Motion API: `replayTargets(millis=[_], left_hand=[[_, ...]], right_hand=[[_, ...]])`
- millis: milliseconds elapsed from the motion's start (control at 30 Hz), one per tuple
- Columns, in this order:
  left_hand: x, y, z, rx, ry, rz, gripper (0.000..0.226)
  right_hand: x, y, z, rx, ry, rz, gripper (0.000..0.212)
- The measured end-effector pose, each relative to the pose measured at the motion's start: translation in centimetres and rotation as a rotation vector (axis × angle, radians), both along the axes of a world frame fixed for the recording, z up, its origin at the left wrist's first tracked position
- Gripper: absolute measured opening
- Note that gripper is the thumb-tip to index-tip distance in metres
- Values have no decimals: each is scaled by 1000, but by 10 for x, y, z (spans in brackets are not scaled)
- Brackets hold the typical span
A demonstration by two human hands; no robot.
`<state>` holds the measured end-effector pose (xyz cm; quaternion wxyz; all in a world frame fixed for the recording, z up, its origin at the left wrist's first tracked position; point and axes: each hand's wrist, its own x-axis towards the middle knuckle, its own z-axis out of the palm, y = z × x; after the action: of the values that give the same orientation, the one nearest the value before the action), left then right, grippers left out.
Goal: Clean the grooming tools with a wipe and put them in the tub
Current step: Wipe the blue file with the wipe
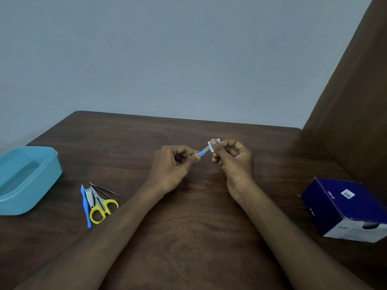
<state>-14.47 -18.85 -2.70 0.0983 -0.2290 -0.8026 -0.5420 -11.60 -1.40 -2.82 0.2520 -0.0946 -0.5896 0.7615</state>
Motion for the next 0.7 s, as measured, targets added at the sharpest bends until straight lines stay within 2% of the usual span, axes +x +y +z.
replayTargets(millis=[167,333,500,700], left_hand=[[-2,0,-1,51,-44,59,7],[1,1,0,0,-25,-1,7],[-3,-1,-2,45,-36,59,10],[1,2,-1,5,-35,-6,8]], right_hand=[[1,3,1,-47,1,-63,21],[0,2,3,-8,21,-63,21],[-2,8,1,-48,-1,-188,23],[0,1,3,4,48,-89,23]])
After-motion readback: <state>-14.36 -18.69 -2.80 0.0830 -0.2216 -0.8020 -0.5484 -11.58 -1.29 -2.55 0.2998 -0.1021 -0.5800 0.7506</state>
